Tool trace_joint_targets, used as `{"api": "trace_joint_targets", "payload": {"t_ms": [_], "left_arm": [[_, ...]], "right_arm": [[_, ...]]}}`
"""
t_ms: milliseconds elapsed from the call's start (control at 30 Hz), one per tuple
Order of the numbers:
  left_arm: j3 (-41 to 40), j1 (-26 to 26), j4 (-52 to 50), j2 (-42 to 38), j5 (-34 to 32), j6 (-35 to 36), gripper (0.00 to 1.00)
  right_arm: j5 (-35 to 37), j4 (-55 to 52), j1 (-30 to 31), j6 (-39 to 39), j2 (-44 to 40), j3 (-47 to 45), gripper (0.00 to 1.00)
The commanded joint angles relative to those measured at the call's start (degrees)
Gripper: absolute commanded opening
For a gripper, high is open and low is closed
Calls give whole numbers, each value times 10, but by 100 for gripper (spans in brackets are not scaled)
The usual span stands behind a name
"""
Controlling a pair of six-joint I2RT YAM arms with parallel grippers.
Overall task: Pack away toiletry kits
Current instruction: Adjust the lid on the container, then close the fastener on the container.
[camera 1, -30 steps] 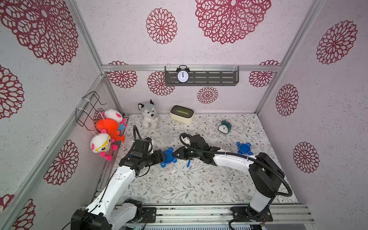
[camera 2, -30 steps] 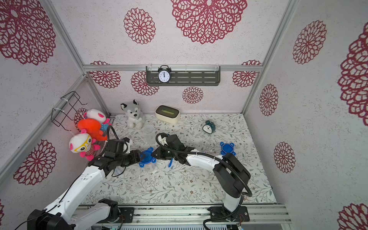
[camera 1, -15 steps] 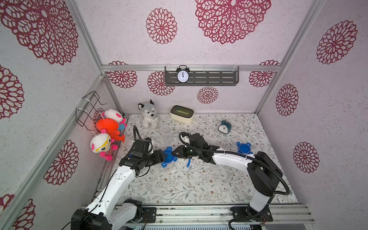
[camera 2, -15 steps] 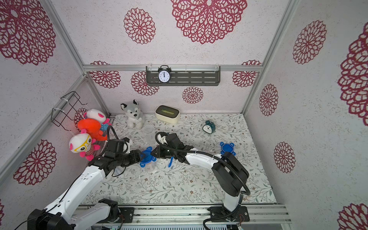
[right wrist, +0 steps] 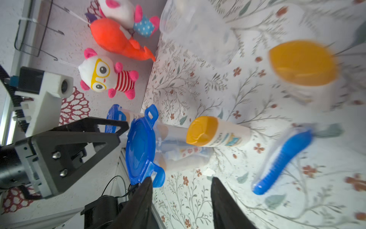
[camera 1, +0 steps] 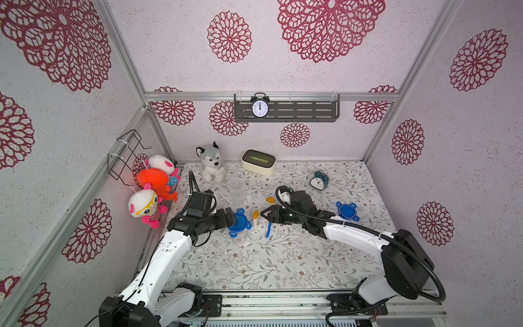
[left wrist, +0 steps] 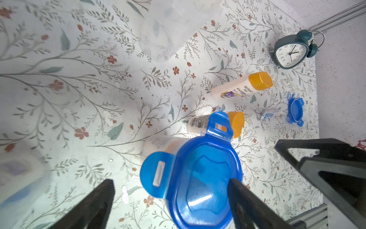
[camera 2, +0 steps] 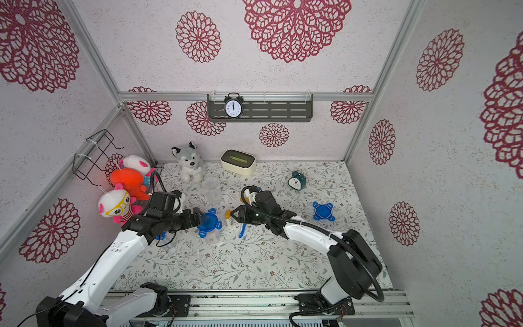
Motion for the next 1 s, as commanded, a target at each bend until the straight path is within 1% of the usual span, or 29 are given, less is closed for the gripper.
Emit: {"api": "trace_joint_targets", "payload": {"t_ms": [0,67,200,267,333,467,567,767,967], "left_arm": [[50,-16,-67,-17,-68,25,100],[81,-36,-96,-15,-82,30,98],[154,-107,-165,24,-111,49,98],[181,-131,-196,48,-109,59,98],[195,-143,-215,70,-102,65,98],[201,-145,-240,111,-94,57,98],[217,-146,-266,136,-104,47,98],[227,-147,-244,155,-98,23,98],[241,-150,-249,191,-106,23,98]], "right_arm": [[38,-37,-40,-51,-66,-26,52],[37,-54,-72,-70,-93,-46,54],[3,-75,-133,-106,-127,-74,57],[-20,-81,-155,-122,-135,-79,59],[-44,-81,-172,-132,-137,-82,60],[-81,-81,-197,-150,-137,-84,61],[-95,-75,-206,-149,-139,-92,61],[-103,-60,-217,-143,-149,-108,62],[-112,-57,-223,-141,-155,-112,62]]}}
